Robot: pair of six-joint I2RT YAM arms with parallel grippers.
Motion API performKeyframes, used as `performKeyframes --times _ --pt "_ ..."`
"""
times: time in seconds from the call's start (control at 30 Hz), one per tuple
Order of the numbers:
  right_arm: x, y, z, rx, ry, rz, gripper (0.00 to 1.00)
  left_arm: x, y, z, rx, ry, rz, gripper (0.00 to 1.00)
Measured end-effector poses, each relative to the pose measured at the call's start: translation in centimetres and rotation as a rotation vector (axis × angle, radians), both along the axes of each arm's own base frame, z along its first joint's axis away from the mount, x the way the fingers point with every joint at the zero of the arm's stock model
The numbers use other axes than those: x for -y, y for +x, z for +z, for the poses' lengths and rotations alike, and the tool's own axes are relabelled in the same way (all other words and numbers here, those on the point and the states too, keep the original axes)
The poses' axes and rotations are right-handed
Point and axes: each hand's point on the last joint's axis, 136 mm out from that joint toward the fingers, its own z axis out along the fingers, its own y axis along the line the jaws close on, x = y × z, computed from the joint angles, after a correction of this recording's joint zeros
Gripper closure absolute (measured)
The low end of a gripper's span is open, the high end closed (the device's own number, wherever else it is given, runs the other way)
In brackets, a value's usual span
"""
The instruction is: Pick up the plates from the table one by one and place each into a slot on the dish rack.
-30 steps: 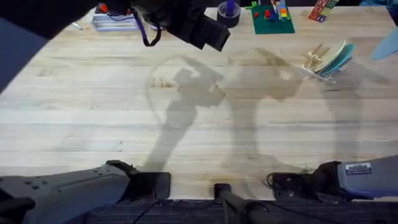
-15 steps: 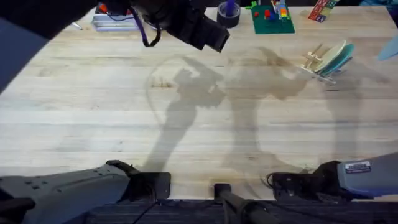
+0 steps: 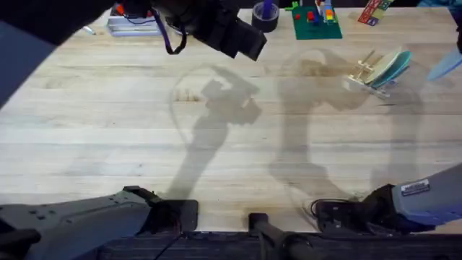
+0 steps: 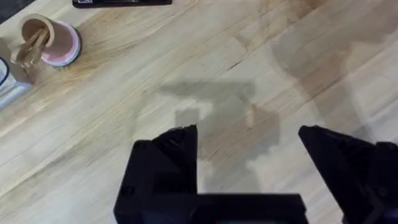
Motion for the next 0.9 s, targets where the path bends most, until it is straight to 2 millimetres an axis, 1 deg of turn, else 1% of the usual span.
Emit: performKeyframes --times 0.2,0.47,0.9 --pt "0.5 0.2 -1.1 -0.023 0.042 0.009 0.971 0.0 0.0 0.0 0.000 0.000 0.000 0.007" --pt "1.0 2.3 -3.3 -0.041 0.057 0.041 0.971 0.0 0.0 0.0 0.000 0.000 0.000 0.006" --pt "1.9 4.9 -5.2 -0.015 0.050 0.043 0.971 0.0 0.0 0.0 0.000 0.000 0.000 0.007"
